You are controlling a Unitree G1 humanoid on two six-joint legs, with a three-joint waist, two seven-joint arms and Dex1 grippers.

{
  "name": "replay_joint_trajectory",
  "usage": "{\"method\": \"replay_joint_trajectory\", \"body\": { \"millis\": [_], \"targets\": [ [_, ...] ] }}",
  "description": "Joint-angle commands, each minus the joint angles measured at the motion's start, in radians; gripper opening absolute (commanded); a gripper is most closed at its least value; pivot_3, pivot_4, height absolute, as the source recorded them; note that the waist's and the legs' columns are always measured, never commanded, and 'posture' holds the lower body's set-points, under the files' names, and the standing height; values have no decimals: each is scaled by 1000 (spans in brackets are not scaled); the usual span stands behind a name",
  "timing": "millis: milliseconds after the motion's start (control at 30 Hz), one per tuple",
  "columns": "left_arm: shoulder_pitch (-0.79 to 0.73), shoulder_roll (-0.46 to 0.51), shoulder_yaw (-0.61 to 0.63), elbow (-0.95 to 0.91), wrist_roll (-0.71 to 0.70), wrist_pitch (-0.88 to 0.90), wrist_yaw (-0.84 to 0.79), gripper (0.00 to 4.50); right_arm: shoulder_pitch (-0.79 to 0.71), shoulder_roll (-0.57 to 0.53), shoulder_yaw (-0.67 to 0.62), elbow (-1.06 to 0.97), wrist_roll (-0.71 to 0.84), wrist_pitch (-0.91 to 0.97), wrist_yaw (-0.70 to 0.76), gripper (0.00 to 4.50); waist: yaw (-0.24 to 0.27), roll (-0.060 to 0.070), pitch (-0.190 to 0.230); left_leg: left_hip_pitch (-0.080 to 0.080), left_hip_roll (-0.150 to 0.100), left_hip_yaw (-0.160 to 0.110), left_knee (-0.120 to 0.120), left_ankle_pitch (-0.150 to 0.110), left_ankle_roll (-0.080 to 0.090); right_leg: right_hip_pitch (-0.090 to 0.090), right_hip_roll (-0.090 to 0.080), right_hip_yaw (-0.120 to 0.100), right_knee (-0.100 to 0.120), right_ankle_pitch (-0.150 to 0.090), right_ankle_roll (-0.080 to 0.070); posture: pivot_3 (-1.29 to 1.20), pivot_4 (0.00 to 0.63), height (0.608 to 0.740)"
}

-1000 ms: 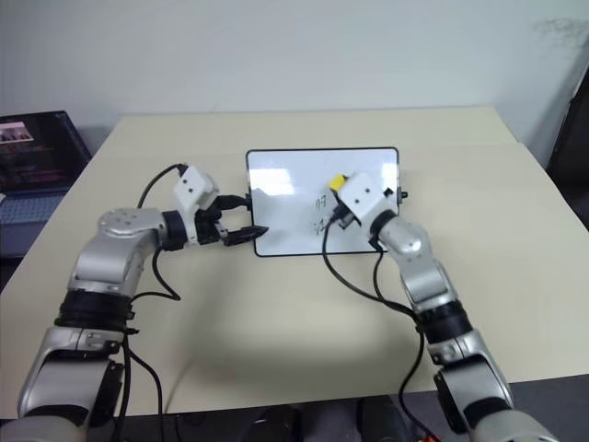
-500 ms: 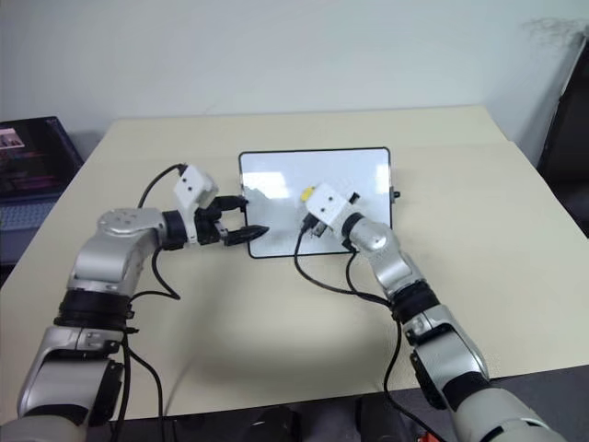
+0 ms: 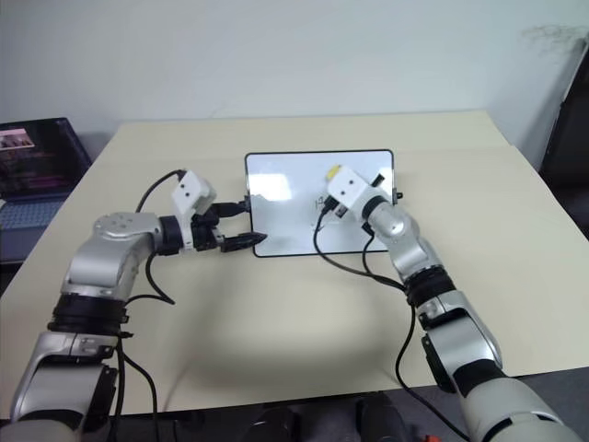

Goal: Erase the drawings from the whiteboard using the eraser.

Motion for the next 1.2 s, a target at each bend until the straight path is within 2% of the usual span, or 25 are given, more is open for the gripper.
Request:
{"method": "replay_joint_trajectory", "body": {
  "millis": [33,167,367,633,767,1200],
  "targets": [
    [-8,17,33,-24,-12,-3,6,4500,24,11,13,-5,7,11,53,970,-4,0,0,0,0,0,0,0,-1,0,0,0,0,0,0,0,150,740],
    [-7,17,34,-25,-13,-1,9,4500,68,42,54,-50,14,19,146,970,-8,0,0,0,1,1,-1,1,-1,0,0,1,-1,0,0,0,150,740],
    [-19,21,50,29,-6,-8,36,4500,95,68,104,-92,-12,71,211,970,-7,0,0,1,1,1,0,0,1,0,0,1,2,0,0,0,150,740],
    [-25,31,60,78,5,-24,57,4500,28,31,16,-99,-15,168,110,970,-1,0,0,0,0,-1,0,0,0,0,0,0,2,0,0,0,150,740],
    [-15,30,58,64,2,-19,56,4500,24,-3,0,-92,-12,199,108,970,10,0,0,0,0,-2,0,0,0,0,0,-1,2,0,0,0,150,740],
    [-8,21,50,38,-5,-10,47,4500,171,-5,109,-189,-34,252,288,970,15,-1,-1,1,0,0,0,0,0,0,0,0,2,0,0,0,150,740]
  ]
}}
